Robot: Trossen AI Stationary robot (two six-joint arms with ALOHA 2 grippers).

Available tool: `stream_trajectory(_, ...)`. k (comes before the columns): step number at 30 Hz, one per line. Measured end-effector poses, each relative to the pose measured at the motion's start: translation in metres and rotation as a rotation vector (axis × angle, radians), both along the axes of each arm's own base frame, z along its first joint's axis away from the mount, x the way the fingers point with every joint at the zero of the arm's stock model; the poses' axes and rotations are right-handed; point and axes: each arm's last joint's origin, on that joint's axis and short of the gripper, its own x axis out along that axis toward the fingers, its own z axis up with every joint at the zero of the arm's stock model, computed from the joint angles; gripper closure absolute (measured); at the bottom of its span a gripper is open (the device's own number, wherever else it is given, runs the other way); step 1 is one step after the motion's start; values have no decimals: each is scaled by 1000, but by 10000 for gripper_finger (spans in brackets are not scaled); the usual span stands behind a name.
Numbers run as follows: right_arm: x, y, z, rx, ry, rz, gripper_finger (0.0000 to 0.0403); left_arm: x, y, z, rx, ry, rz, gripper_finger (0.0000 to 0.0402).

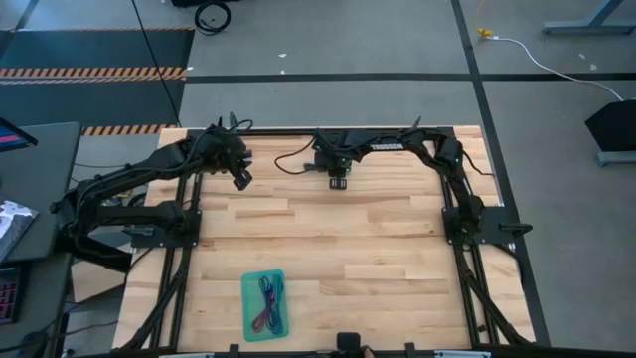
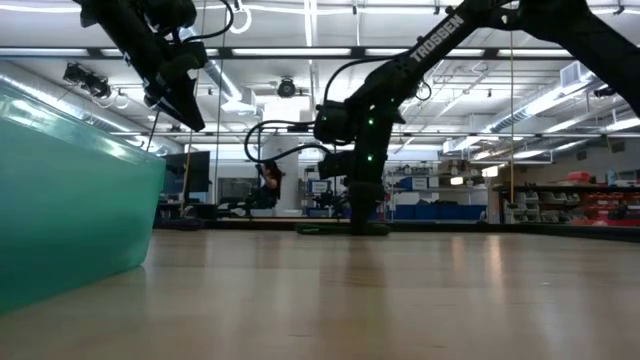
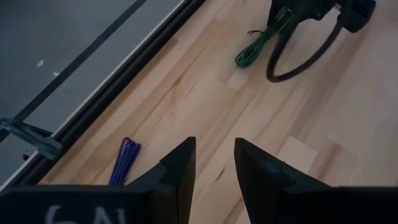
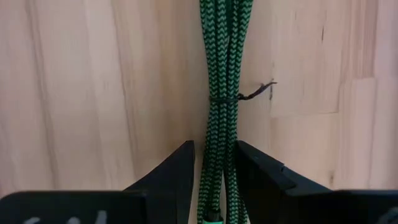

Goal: Pick and place USB-C Cables
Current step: Put the green charger cable into the green bin

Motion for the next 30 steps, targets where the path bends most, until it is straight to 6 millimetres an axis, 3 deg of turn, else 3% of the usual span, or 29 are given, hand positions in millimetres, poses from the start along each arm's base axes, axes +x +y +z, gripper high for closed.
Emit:
stream_trajectory(4, 0, 0, 0, -26, 15, 7, 301, 0, 0, 0, -1, 2, 0, 283)
stream_trajectory(9, 1, 2, 0, -98, 43, 0, 384, 0, 0, 0, -2, 4, 1, 283)
stream_trajectory(12, 0, 5, 0, -124, 76, -8, 387, -2, -1, -2, -13, 22, 1, 283)
stream_trajectory(15, -1, 21, 7, -88, 103, 12, 388, -3, -2, -4, -21, 55, -8, 283)
stream_trajectory(20, 7, 78, 55, -79, -6, 152, 388, -4, -2, -4, -22, 69, -15, 283)
stream_trajectory(30, 10, 236, 137, -201, -271, 595, 389, -3, -2, -2, -12, 42, -9, 283)
